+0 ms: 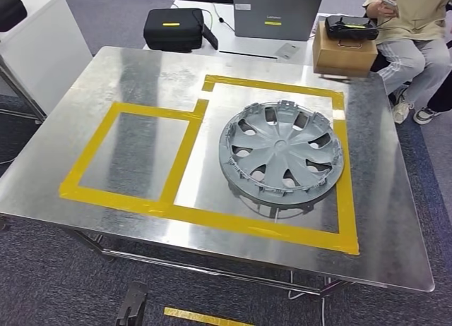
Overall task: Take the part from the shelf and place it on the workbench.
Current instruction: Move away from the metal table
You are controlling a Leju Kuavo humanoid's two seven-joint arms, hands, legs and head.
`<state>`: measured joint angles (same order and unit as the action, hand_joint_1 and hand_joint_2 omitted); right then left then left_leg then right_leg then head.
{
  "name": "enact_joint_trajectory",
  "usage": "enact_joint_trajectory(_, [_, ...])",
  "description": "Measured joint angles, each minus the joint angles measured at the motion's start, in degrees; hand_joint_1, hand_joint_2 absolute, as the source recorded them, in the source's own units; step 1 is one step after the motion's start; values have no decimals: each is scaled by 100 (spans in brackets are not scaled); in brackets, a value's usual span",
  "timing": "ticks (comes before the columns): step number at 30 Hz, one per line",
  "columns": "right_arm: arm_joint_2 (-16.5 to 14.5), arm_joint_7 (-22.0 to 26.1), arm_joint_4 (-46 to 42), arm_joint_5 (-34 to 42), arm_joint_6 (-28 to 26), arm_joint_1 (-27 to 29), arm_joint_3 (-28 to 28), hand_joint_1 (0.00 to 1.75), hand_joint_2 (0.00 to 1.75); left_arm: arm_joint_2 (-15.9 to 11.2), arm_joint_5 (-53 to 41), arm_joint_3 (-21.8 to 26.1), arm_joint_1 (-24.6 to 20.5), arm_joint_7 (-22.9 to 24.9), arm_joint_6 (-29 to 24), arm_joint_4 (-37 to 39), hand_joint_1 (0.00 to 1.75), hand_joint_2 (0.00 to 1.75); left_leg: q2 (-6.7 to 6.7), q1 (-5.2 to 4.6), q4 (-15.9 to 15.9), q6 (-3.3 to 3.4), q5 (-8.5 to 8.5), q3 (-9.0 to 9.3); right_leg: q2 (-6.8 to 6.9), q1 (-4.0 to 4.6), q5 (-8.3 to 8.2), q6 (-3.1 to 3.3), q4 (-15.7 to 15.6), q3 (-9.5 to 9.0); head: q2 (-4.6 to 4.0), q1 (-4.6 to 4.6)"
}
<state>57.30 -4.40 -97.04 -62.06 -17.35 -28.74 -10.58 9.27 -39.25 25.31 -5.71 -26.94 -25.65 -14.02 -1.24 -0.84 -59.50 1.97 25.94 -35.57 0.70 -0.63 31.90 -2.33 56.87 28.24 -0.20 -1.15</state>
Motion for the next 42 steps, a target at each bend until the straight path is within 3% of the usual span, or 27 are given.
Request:
enact_joint_trajectory(3, [204, 440, -396, 73, 147, 1382, 1667, 0, 0, -9, 28, 79, 24, -13, -11, 1, 0, 0, 5, -3, 1, 4, 7, 1, -12, -1, 2, -2, -1, -6, 1, -1])
enact_joint_trajectory(7, [156, 862, -775, 73, 225, 2793, 3519, 0, 0, -15, 32, 154, 47, -19, -34, 1, 0, 0, 3, -1, 5, 7, 13, 7, -4, -2, 15, -2, -3, 20, 0, -1])
enact_joint_trajectory(10, [-150, 1253, -951, 51, 209, 3507, 4651, 0, 0, -14, 32, 205, 55, -19, -54, 1, 0, 0, 4, 1, 6, 4, 21, 16, -3, 0, 25, 3, -5, 47, 0, 0])
enact_joint_trajectory(14, [-836, 1854, -1068, -89, 81, 3987, 5688, 0, 0, -16, 15, 227, 60, -15, -76, 1, 0, 0, 7, -1, 6, 3, 23, 20, -7, -1, 27, 3, -5, 45, 1, -1])
enact_joint_trajectory(19, [-1737, 2352, -1096, -250, 11, 4207, 6498, 0, 0, -22, -37, 237, 59, 0, -91, 1, 0, 0, 14, -7, 6, 1, 28, 23, -18, -7, 27, 2, -5, 45, 1, -2])
enact_joint_trajectory(31, [-3271, 3377, -1050, -587, -171, 4002, 7557, 0, 0, -37, -134, 262, 48, 20, -110, 1, 0, 0, 37, -3, 9, -1, 30, 31, -40, -4, 28, 4, -5, 45, 0, -2])
enact_joint_trajectory(37, [-4152, 4172, -420, -876, -927, 3600, 8192, 0, 0, -38, -226, 263, 47, 68, -137, 1, 0, 0, 38, -3, 10, -1, 30, 33, -41, -3, 29, 5, -5, 42, 1, -1])
enact_joint_trajectory(42, [-4795, 4385, 585, -1026, -1637, 3355, 8736, 0, 0, -39, -308, 264, 50, 133, -178, 1, 0, 0, 38, -3, 11, -2, 30, 33, -41, -3, 30, 7, -5, 40, 0, 1])
